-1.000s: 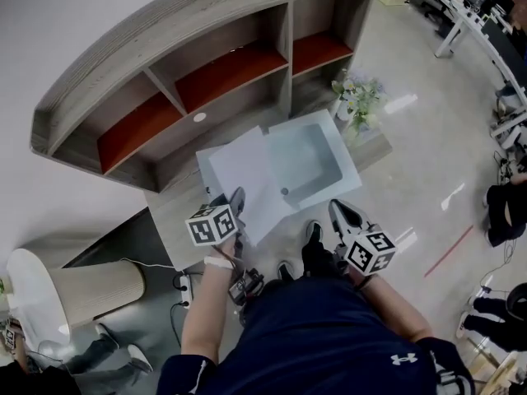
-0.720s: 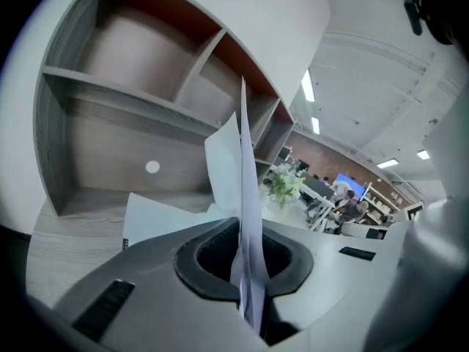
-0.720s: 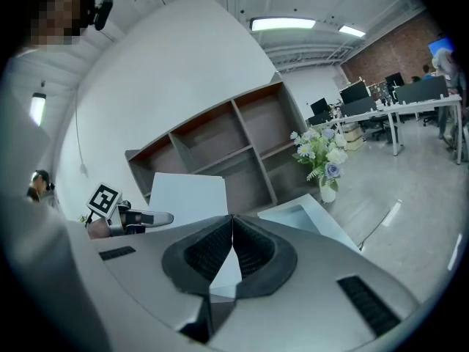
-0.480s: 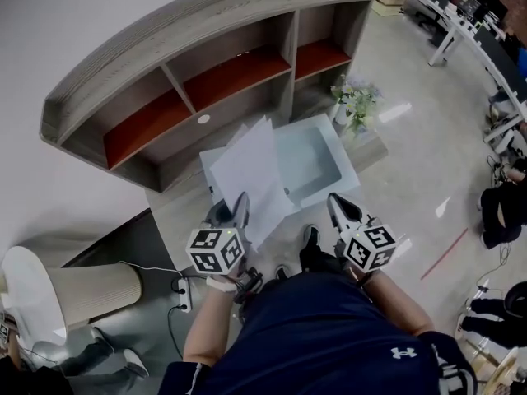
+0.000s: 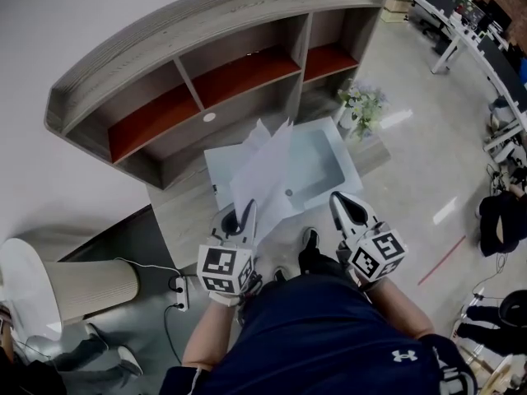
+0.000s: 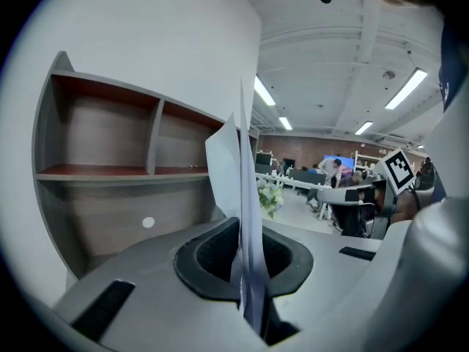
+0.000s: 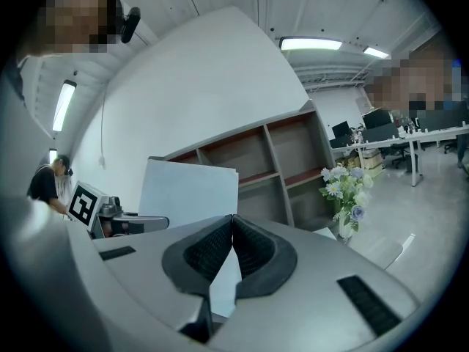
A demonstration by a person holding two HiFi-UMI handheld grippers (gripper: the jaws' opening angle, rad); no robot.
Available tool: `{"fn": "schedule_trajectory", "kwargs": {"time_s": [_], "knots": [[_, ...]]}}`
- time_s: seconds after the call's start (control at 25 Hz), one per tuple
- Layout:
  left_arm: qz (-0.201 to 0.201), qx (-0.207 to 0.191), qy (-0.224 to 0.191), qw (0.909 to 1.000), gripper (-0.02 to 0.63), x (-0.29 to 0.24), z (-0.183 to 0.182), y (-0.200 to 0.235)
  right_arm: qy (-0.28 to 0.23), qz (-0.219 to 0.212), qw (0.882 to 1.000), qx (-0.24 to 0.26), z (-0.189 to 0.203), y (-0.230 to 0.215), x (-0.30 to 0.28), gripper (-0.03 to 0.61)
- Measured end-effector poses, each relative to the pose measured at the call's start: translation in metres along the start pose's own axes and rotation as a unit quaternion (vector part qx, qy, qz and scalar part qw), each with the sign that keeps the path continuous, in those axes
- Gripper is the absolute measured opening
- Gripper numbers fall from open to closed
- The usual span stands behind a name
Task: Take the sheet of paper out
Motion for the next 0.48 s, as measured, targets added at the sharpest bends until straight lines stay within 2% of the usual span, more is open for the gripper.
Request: {"fn": "schedule_trajectory", "kwargs": {"time_s": [0.08,0.24,0.48], "knots": [[0.001,-0.014,-0.002,0.9999,0.030,0.001,-0.001,-0.005,-0.003,-0.002,1.000,-0.001,0.000,0.001,0.000,0.014],[0.008,-0.070,-0.008,0.9975,0.031,0.001,-0.006,-0.019,-0.008,-0.001,1.000,-0.009,0.002,-0.004,0.001,0.014],[0.025,-0.083,-0.020,0.9960,0.031,-0.004,-0.007,-0.037,-0.003,0.010,1.000,-0.024,0.007,-0.014,0.006,0.014]]}}
Point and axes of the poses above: the fingertips, and each gripper's own axes: x backward along the fingers, y to its left, z out of its underside, the point moved 10 cm from there along x, backward along the fingers, and after that the axes turned 13 degrees about -y, right-handed, at the moved point
